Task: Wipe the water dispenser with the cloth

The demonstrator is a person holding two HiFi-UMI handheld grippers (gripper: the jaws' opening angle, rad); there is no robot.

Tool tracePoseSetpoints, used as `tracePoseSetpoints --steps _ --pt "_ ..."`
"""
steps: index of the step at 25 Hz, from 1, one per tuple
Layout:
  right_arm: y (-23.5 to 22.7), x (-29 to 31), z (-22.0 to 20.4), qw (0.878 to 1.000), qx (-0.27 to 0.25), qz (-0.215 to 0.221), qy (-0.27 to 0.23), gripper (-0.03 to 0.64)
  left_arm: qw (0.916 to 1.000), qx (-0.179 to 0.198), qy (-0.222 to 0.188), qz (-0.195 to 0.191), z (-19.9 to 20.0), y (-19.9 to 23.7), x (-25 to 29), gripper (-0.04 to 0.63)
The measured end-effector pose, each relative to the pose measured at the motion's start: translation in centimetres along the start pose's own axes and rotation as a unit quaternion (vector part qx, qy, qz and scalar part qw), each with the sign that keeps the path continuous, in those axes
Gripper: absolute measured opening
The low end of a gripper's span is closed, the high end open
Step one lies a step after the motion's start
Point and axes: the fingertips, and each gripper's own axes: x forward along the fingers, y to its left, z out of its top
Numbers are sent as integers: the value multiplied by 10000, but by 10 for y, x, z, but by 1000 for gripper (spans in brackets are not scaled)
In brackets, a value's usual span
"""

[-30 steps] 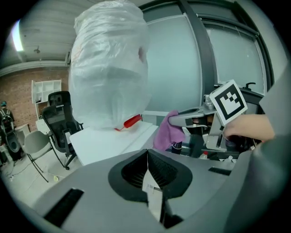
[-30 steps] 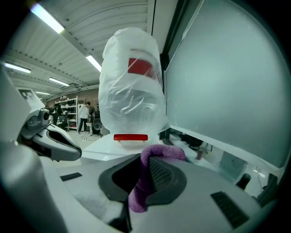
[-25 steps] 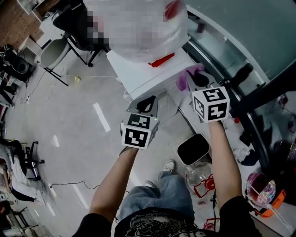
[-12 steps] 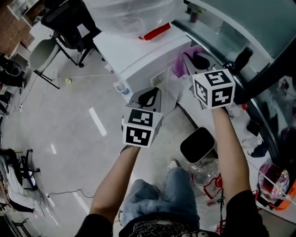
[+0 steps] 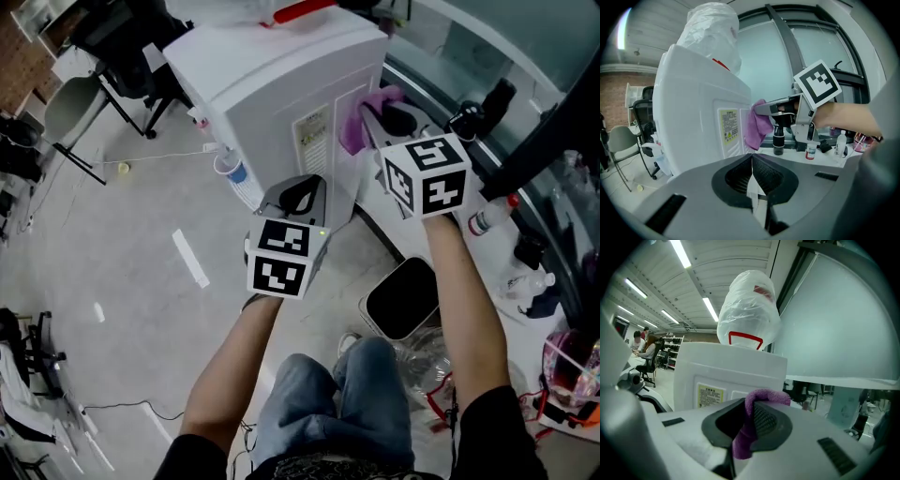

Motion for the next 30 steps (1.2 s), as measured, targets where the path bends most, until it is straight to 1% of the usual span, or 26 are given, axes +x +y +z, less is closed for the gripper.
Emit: tracePoseSetpoints --steps 6,9,11,16,22,26,30 --pt "14 9 -58 9999 -119 -16 34 32 9999 74 -145 -29 -47 -4 20 26" --pt "19 13 -88 9999 -83 -42 56 32 9998 91 -191 -27 -71 -3 28 26" --pt "23 18 -108 9999 -81 -45 85 32 9997 108 -198 -13 -87 -1 32 26" --pt "32 29 -160 9993 -288 -13 228 32 9997 170 -164 27 -119 1 41 26" --pt "38 40 -215 9995 -85 -67 297 32 9995 244 -176 81 -145 5 47 26" --pt "37 46 -251 9992 61 -120 387 32 9994 190 -278 100 -156 8 52 26" --pt "38 53 -287 9983 247 -121 512 32 9994 253 -212 116 -169 11 61 26"
